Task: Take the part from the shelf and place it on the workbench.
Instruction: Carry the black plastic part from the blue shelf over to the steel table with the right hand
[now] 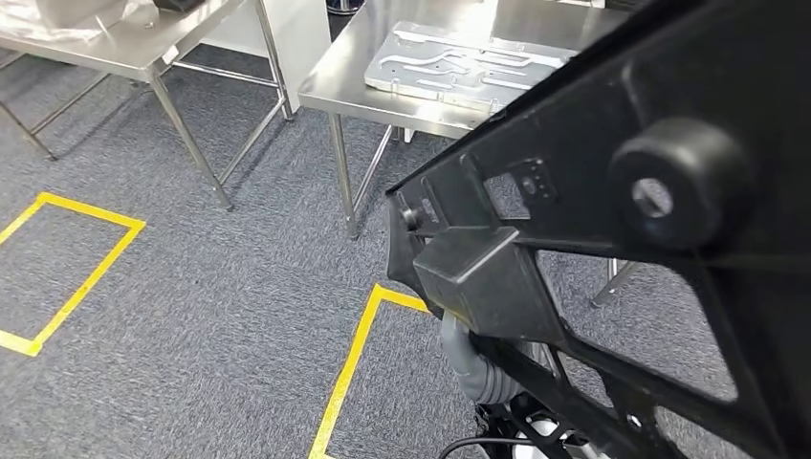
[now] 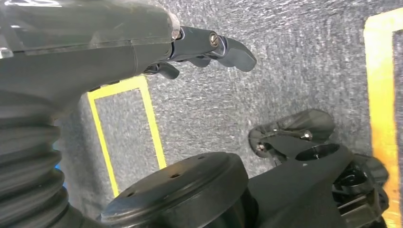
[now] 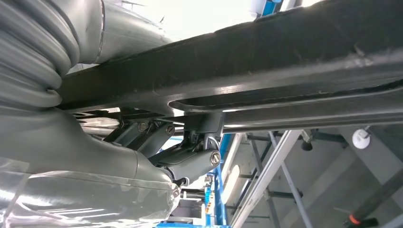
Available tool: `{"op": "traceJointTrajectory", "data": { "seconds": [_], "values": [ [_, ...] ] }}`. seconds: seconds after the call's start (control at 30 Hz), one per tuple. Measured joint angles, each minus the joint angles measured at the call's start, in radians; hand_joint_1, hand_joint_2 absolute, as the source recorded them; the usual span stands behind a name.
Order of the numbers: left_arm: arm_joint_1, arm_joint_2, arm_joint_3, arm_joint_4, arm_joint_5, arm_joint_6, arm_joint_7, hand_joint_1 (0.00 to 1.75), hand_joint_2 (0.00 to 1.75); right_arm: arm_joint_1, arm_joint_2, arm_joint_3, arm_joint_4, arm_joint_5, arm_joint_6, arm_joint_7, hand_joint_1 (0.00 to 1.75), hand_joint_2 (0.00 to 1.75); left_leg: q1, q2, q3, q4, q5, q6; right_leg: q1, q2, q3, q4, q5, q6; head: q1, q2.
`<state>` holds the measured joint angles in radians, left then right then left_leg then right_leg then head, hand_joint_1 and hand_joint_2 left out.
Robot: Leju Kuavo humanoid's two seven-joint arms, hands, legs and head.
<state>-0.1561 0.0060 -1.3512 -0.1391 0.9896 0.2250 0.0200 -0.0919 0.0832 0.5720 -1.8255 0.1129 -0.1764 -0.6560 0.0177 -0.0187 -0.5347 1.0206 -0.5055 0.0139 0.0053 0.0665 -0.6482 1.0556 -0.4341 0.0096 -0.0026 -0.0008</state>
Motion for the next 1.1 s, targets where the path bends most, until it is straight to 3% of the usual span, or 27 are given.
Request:
{"op": "traceJointTrajectory", "data": {
  "seconds": [0.07, 0.13, 0.17, 0.2, 0.23, 0.3, 0.37, 0.43, 0.5, 0.57, 0.63, 0.67, 0.7, 0.73, 0.8, 0.83, 0.9, 1.0, 1.03, 1.1],
  "values": [
    [0.002, -0.001, 0.0, 0.0, 0.002, 0.001, -0.001, 0.0, 1.75, -0.003, 0.0, 0.0, 0.0, 0.001, 0.001, 0.0, 1.69, 1.75, 0.002, 0.017, 0.002, -0.007, 0.008, 0.008, -0.003, -0.032, -0.034, 0.078, -0.051, 0.009, 0.004, 0.0],
    [0.006, -0.001, 0.0, 0.0, 0.003, 0.002, -0.003, 0.0, 1.75, -0.006, 0.0, 0.0, 0.001, 0.001, 0.002, 0.0, 1.69, 1.75, 0.001, 0.033, 0.001, -0.007, 0.009, 0.011, -0.01, -0.051, -0.088, 0.198, -0.109, 0.018, 0.007, 0.0],
    [0.006, -0.001, 0.0, 0.0, 0.004, 0.002, -0.003, 0.0, 1.75, -0.007, 0.0, 0.0, 0.002, 0.0, 0.002, 0.0, 1.69, 1.75, 0.001, 0.041, 0.001, -0.007, 0.008, 0.011, -0.014, -0.055, -0.104, 0.235, -0.118, 0.021, 0.007, 0.0],
    [0.007, -0.001, 0.0, 0.0, 0.004, 0.002, -0.003, 0.0, 1.75, -0.008, 0.0, 0.0, 0.003, -0.001, 0.002, 0.0, 1.69, 1.75, 0.001, 0.048, 0.001, -0.007, 0.007, 0.01, -0.017, -0.058, -0.103, 0.238, -0.11, 0.024, 0.007, 0.0],
    [0.007, -0.001, 0.0, 0.0, 0.005, 0.002, -0.003, 0.0, 1.75, -0.01, 0.0, 0.0, 0.003, -0.002, 0.002, 0.001, 1.69, 1.75, 0.001, 0.055, 0.003, -0.007, 0.005, 0.008, -0.019, -0.064, -0.083, 0.203, -0.085, 0.024, 0.007, 0.0],
    [0.007, -0.001, 0.0, 0.0, 0.007, 0.003, -0.002, 0.0, 1.75, -0.018, 0.0, 0.0, 0.004, -0.004, 0.002, 0.001, 1.69, 1.75, -0.001, 0.066, 0.009, -0.006, 0.0, 0.001, -0.017, -0.093, -0.011, 0.072, -0.029, 0.02, 0.007, 0.0],
    [0.007, -0.001, 0.0, 0.0, 0.009, 0.003, -0.001, 0.0, 1.75, -0.027, 0.0, 0.001, 0.004, -0.007, 0.004, 0.001, 1.69, 1.75, -0.005, 0.076, 0.013, -0.006, -0.005, -0.009, -0.009, -0.114, 0.033, -0.012, -0.008, 0.011, 0.006, 0.0],
    [0.007, -0.001, 0.0, 0.0, 0.012, 0.004, 0.001, 0.0, 1.75, -0.032, 0.0, 0.002, 0.005, -0.009, 0.006, 0.002, 1.69, 1.75, -0.008, 0.085, 0.017, -0.01, -0.008, -0.019, -0.005, -0.108, 0.036, -0.024, -0.01, 0.002, 0.005, 0.0],
    [0.006, -0.001, 0.0, 0.0, 0.014, 0.005, 0.004, 0.0, 1.75, -0.034, 0.0, 0.002, 0.007, -0.012, 0.006, 0.002, 1.69, 1.75, -0.006, 0.076, 0.017, -0.001, -0.021, -0.029, -0.009, -0.099, 0.039, -0.032, -0.007, -0.009, 0.005, 0.0],
    [0.007, 0.0, 0.0, 0.0, 0.016, 0.007, 0.006, 0.0, 1.75, -0.041, 0.002, 0.004, 0.011, -0.012, 0.003, 0.002, 1.69, 1.75, -0.003, 0.049, -0.018, 0.076, -0.068, -0.035, -0.014, -0.092, 0.043, -0.04, -0.005, -0.021, 0.004, 0.0],
    [0.005, 0.0, 0.0, 0.0, 0.019, 0.007, 0.005, 0.0, 1.75, -0.045, 0.003, 0.007, 0.017, -0.012, -0.002, 0.002, 1.69, 1.75, -0.003, 0.032, -0.082, 0.207, -0.125, -0.037, -0.012, -0.087, 0.043, -0.039, -0.007, -0.027, 0.002, 0.0],
    [0.003, 0.0, 0.0, 0.0, 0.02, 0.007, 0.004, 0.0, 1.75, -0.044, 0.003, 0.007, 0.02, -0.013, -0.004, 0.002, 1.69, 1.75, -0.003, 0.03, -0.106, 0.254, -0.135, -0.038, -0.011, -0.084, 0.044, -0.038, -0.008, -0.028, 0.002, 0.0],
    [0.001, 0.0, 0.001, 0.0, 0.021, 0.007, 0.004, 0.0, 1.75, -0.044, 0.003, 0.008, 0.023, -0.013, -0.006, 0.003, 1.69, 1.75, -0.003, 0.028, -0.116, 0.269, -0.127, -0.038, -0.01, -0.08, 0.044, -0.036, -0.009, -0.029, 0.002, 0.0],
    [0.001, 0.0, 0.001, 0.0, 0.021, 0.006, 0.004, 0.0, 1.75, -0.044, 0.003, 0.009, 0.026, -0.013, -0.006, 0.003, 1.69, 1.75, -0.003, 0.028, -0.108, 0.244, -0.099, -0.038, -0.01, -0.075, 0.045, -0.034, -0.011, -0.029, 0.002, 0.0],
    [0.005, 0.001, 0.001, 0.0, 0.022, 0.007, 0.005, 0.0, 1.75, -0.044, 0.003, 0.01, 0.028, -0.013, -0.007, 0.003, 1.69, 1.75, -0.002, 0.027, -0.06, 0.124, -0.025, -0.034, -0.009, -0.065, 0.045, -0.027, -0.015, -0.025, 0.002, 0.0],
    [0.007, 0.001, 0.001, 0.0, 0.022, 0.007, 0.006, 0.0, 1.75, -0.044, 0.003, 0.011, 0.029, -0.013, -0.008, 0.003, 1.69, 1.75, -0.003, 0.026, -0.037, 0.066, -0.003, -0.031, -0.008, -0.06, 0.042, -0.022, -0.017, -0.021, 0.003, 0.0],
    [0.01, 0.002, 0.001, 0.0, 0.023, 0.007, 0.006, 0.0, 1.75, -0.044, 0.003, 0.014, 0.03, -0.013, -0.011, 0.003, 1.69, 1.75, -0.006, 0.024, -0.021, 0.017, 0.004, -0.021, -0.006, -0.055, 0.036, -0.018, -0.016, -0.011, 0.003, 0.0],
    [0.01, 0.001, 0.001, 0.0, 0.025, 0.008, 0.006, 0.0, 1.75, -0.046, 0.003, 0.016, 0.031, -0.013, -0.018, 0.003, 1.69, 1.75, -0.005, 0.024, -0.019, 0.007, 0.009, -0.002, -0.008, -0.055, 0.031, -0.013, -0.019, 0.007, 0.003, 0.0],
    [0.009, 0.0, 0.001, 0.0, 0.026, 0.008, 0.006, 0.0, 1.75, -0.047, 0.003, 0.016, 0.031, -0.013, -0.019, 0.003, 1.69, 1.75, -0.003, 0.025, -0.016, 0.003, 0.012, 0.003, -0.009, -0.056, 0.022, 0.008, -0.032, 0.012, 0.004, 0.0],
    [0.01, 0.0, 0.001, 0.0, 0.027, 0.009, 0.006, 0.0, 1.75, -0.05, 0.003, 0.016, 0.032, -0.013, -0.021, 0.003, 1.69, 1.75, -0.002, 0.027, -0.013, 0.0, 0.012, 0.009, -0.012, -0.058, -0.025, 0.106, -0.083, 0.02, 0.005, 0.0]
  ]
}}
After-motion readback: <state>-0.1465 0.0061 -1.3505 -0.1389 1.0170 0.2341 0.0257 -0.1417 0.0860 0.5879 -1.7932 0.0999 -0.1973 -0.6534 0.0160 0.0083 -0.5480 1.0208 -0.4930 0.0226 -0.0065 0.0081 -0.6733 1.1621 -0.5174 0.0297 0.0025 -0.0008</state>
